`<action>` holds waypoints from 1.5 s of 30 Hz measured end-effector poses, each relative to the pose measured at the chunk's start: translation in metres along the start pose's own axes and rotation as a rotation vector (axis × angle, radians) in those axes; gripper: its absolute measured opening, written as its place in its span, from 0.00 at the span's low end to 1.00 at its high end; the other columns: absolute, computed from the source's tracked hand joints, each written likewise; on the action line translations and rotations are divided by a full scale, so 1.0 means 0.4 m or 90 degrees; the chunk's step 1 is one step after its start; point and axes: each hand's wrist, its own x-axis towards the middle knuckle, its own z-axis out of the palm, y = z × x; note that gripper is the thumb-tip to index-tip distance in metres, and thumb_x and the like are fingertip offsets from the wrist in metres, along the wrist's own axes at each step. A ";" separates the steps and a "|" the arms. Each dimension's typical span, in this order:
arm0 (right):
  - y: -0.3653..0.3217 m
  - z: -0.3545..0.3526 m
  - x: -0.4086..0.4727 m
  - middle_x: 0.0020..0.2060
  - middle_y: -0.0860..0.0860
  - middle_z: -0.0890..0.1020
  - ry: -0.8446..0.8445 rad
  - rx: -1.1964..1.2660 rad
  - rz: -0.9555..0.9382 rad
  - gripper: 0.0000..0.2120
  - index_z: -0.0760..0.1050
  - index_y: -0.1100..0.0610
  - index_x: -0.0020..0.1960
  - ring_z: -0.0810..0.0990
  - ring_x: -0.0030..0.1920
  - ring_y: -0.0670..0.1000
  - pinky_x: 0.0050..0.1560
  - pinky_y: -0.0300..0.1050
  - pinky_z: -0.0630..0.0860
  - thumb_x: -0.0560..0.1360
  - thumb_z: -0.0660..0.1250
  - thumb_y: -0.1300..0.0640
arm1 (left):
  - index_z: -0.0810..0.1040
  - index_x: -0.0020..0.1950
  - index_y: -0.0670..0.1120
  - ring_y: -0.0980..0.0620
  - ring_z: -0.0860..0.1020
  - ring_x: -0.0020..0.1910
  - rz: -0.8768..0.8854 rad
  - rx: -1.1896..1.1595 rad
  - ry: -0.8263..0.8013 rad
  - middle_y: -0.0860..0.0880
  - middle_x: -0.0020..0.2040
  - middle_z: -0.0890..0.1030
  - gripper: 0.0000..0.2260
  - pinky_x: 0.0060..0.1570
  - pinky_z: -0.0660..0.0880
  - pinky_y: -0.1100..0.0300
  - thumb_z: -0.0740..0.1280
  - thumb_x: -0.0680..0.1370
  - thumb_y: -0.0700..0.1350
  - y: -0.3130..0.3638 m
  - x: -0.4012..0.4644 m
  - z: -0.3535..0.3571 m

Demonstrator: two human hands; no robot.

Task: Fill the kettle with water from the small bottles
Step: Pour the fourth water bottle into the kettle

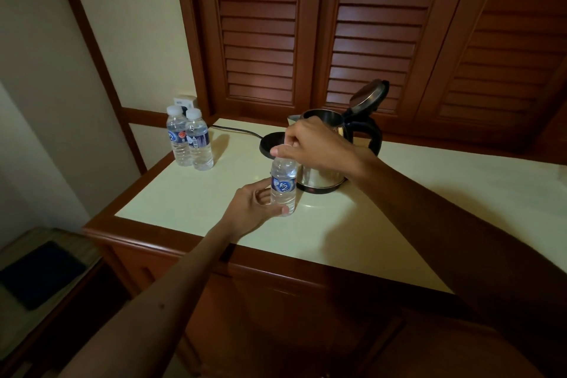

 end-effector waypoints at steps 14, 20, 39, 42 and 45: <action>-0.016 -0.033 0.021 0.58 0.48 0.76 -0.082 -0.002 -0.003 0.17 0.77 0.53 0.63 0.77 0.53 0.46 0.55 0.45 0.75 0.75 0.70 0.54 | 0.76 0.70 0.49 0.51 0.83 0.58 0.007 0.008 -0.002 0.50 0.57 0.85 0.30 0.64 0.76 0.46 0.79 0.69 0.40 -0.014 0.008 -0.010; -0.034 -0.005 0.012 0.38 0.48 0.78 -0.015 -0.063 0.042 0.12 0.78 0.55 0.44 0.77 0.40 0.48 0.46 0.54 0.79 0.74 0.68 0.45 | 0.76 0.70 0.51 0.53 0.82 0.60 0.024 0.026 -0.012 0.52 0.58 0.84 0.31 0.67 0.74 0.47 0.80 0.69 0.41 -0.021 0.012 -0.016; 0.051 0.165 -0.184 0.43 0.53 0.82 0.148 0.152 0.270 0.06 0.80 0.58 0.50 0.79 0.42 0.49 0.42 0.45 0.75 0.74 0.69 0.58 | 0.76 0.68 0.54 0.73 0.78 0.52 0.073 0.102 -0.020 0.59 0.57 0.82 0.29 0.55 0.74 0.74 0.79 0.70 0.40 -0.023 0.015 -0.019; 0.080 0.226 -0.228 0.45 0.56 0.82 0.091 0.082 0.348 0.11 0.80 0.63 0.49 0.79 0.44 0.54 0.47 0.51 0.75 0.73 0.70 0.55 | 0.74 0.71 0.54 0.64 0.78 0.56 0.052 0.111 -0.024 0.57 0.59 0.81 0.30 0.61 0.74 0.66 0.78 0.71 0.42 -0.023 0.017 -0.021; 0.100 0.261 -0.251 0.47 0.55 0.82 0.072 0.034 0.343 0.13 0.81 0.62 0.50 0.77 0.47 0.51 0.50 0.49 0.74 0.74 0.69 0.52 | 0.72 0.73 0.53 0.56 0.78 0.61 0.036 0.127 -0.022 0.54 0.62 0.80 0.32 0.62 0.73 0.62 0.78 0.71 0.44 -0.025 0.020 -0.024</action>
